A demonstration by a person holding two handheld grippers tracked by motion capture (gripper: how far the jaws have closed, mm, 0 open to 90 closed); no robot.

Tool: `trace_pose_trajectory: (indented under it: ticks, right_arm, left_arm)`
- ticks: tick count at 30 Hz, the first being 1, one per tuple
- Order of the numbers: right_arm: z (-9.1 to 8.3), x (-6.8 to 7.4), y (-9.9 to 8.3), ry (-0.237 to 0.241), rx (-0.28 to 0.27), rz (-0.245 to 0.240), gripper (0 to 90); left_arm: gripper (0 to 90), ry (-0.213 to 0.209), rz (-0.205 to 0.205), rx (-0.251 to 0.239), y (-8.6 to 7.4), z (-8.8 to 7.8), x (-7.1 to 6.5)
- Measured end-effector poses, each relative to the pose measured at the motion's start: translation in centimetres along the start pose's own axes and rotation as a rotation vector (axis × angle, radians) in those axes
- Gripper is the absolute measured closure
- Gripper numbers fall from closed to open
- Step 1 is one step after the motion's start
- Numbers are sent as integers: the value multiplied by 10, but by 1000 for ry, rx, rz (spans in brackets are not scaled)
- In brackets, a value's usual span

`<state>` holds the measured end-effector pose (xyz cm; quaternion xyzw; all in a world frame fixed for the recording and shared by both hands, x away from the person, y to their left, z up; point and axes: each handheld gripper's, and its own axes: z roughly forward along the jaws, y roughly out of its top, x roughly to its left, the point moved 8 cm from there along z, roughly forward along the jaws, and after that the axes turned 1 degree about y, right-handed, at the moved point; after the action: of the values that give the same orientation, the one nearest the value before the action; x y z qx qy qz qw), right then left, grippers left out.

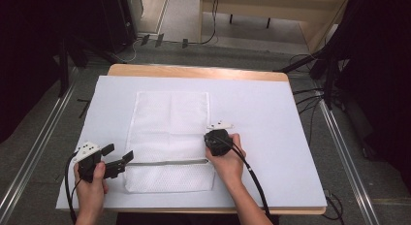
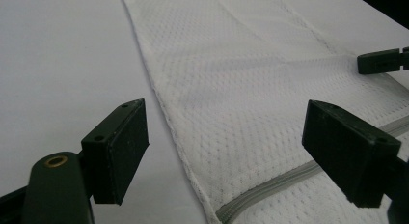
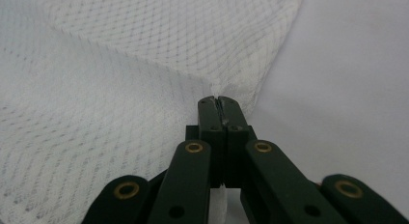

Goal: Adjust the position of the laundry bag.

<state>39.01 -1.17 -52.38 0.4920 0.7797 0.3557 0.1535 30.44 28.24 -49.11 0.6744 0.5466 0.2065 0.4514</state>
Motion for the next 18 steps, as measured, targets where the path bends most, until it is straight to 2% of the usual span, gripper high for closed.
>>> trace_pose_trajectory:
  ticks: [7,8,11,18]
  right_arm:
    - [-16,-15,2,-18,-14,-19,900]
    - [-22,-22,1,-22,-20,-8,900]
    - [-29,-29,0,-26,-27,-7,900]
    - [-44,-58,-9,-51,-27,1,900]
  left_arm:
    - [166,-5,6,1,0,0,-2]
    - [166,-7,7,1,0,0,-3]
    - [166,-6,11,5,0,1,-4]
    - [166,-14,22,12,-2,3,-8]
